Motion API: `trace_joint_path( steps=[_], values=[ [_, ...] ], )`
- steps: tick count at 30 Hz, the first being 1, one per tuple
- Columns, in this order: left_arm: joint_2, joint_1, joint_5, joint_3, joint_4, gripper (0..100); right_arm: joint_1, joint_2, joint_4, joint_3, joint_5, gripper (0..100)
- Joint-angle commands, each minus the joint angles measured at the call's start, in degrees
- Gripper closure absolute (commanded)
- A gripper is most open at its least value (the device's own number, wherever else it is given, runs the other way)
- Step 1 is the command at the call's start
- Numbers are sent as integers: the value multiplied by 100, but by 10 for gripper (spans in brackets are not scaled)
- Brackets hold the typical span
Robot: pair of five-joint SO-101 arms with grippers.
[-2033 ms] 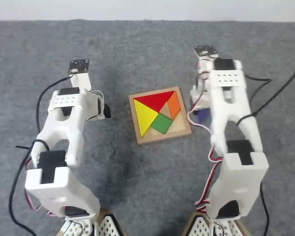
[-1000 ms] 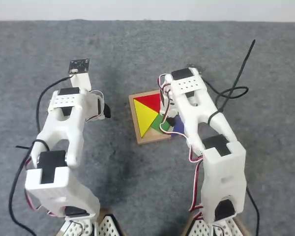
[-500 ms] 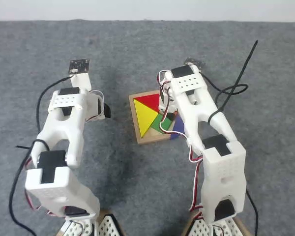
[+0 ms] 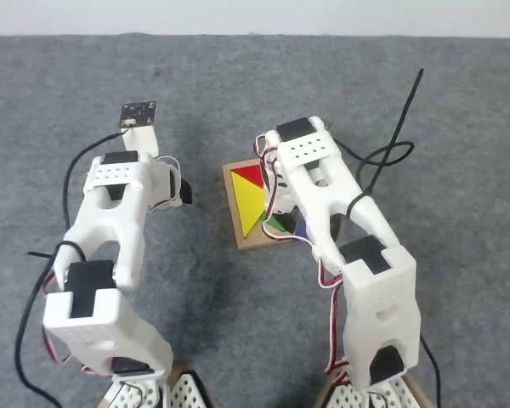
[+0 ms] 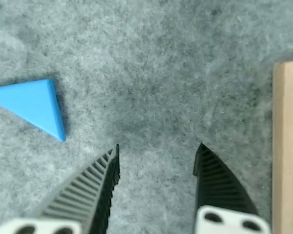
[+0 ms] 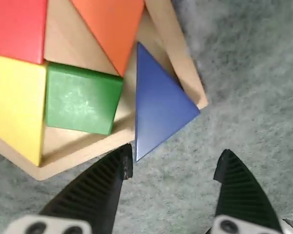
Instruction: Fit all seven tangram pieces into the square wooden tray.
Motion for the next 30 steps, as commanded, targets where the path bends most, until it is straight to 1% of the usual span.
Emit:
trace_joint_path(
  steps=[1, 7, 11, 14, 17, 19, 22, 30],
  values=[
    [-97, 18, -44, -31, -79, 751, -22, -532, -145, 448, 88, 732],
    [-97, 35, -44, -31, -79, 751, 338, -1516, -734, 1415, 105, 732],
    [-97, 44, -44, -31, -79, 751, 567, -1877, -1130, 1952, 114, 732],
    [-97, 35, -44, -31, -79, 751, 620, -1886, -1244, 2242, 123, 732],
    [-97, 35, -44, -31, -79, 751, 585, -1824, -1516, 2479, 404, 732],
    [-97, 44, -44, -31, -79, 751, 585, -1736, -1640, 2567, 466, 732],
    [-97, 44, -44, -31, -79, 751, 585, -1578, -1736, 2558, 484, 732],
    [-88, 44, -44, -31, -79, 751, 593, -1499, -2431, 2497, 510, 732]
  ],
)
